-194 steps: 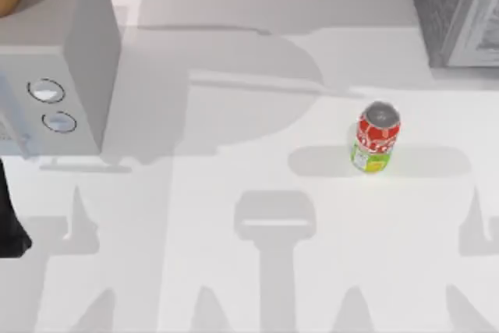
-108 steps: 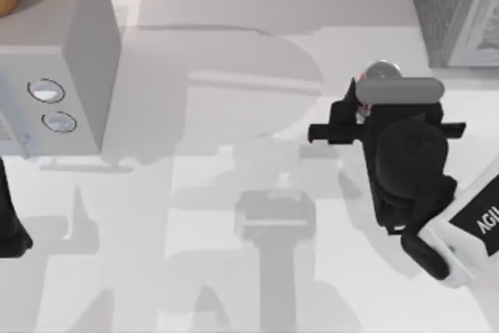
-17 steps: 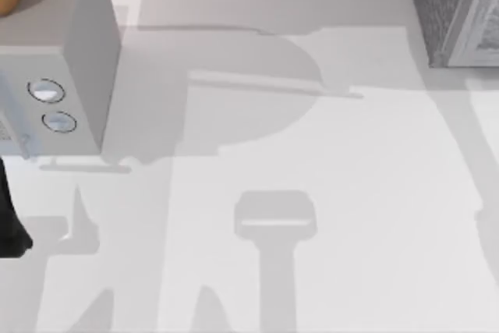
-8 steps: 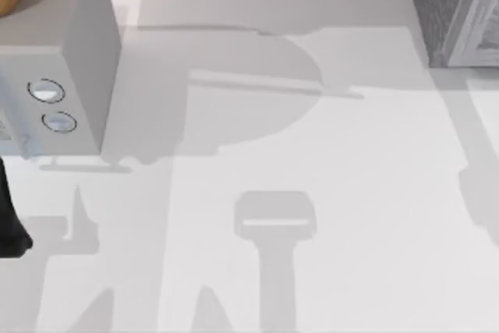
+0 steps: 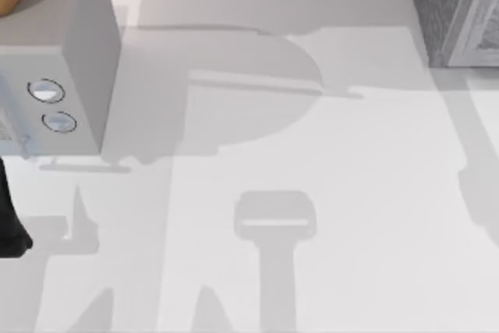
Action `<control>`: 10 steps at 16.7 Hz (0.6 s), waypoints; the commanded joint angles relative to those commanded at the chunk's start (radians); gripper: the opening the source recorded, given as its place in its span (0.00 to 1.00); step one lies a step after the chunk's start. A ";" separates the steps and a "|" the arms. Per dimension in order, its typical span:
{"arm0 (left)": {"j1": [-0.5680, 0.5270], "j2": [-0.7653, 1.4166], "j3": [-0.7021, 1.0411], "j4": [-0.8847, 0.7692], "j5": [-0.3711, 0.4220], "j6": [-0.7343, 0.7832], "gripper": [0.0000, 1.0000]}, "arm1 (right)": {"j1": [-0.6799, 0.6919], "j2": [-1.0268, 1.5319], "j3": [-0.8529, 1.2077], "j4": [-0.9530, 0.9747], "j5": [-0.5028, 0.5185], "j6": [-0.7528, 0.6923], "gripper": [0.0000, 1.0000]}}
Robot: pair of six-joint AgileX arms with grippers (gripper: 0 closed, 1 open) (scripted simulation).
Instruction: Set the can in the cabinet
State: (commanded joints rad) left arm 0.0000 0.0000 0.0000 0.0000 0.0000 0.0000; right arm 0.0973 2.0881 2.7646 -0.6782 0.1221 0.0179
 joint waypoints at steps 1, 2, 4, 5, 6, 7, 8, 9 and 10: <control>0.000 0.000 0.000 0.000 0.000 0.000 1.00 | 0.000 0.000 0.000 0.000 0.000 0.000 0.30; 0.000 0.000 0.000 0.000 0.000 0.000 1.00 | 0.000 0.000 0.000 0.000 0.000 0.000 0.38; 0.000 0.000 0.000 0.000 0.000 0.000 1.00 | 0.000 0.000 0.000 0.000 0.000 0.000 0.53; 0.000 0.000 0.000 0.000 0.000 0.000 1.00 | 0.000 0.000 0.000 0.000 0.000 0.000 0.60; 0.000 0.000 0.000 0.000 0.000 0.000 1.00 | 0.000 0.000 0.000 0.000 0.000 0.000 0.68; 0.000 0.000 0.000 0.000 0.000 0.000 1.00 | 0.000 0.000 0.000 0.000 0.000 0.000 0.75; 0.000 0.000 0.000 0.000 0.000 0.000 1.00 | 0.000 0.000 0.000 0.000 0.000 0.000 0.83; 0.000 0.000 0.000 0.000 0.000 0.000 1.00 | 0.000 0.000 0.000 0.000 0.000 0.000 0.90; 0.000 0.000 0.000 0.000 0.000 0.000 1.00 | 0.000 0.000 0.000 0.000 0.000 0.000 0.98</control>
State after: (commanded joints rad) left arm 0.0000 0.0000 0.0000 0.0000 0.0000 0.0000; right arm 0.0973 2.0881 2.7646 -0.6782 0.1221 0.0179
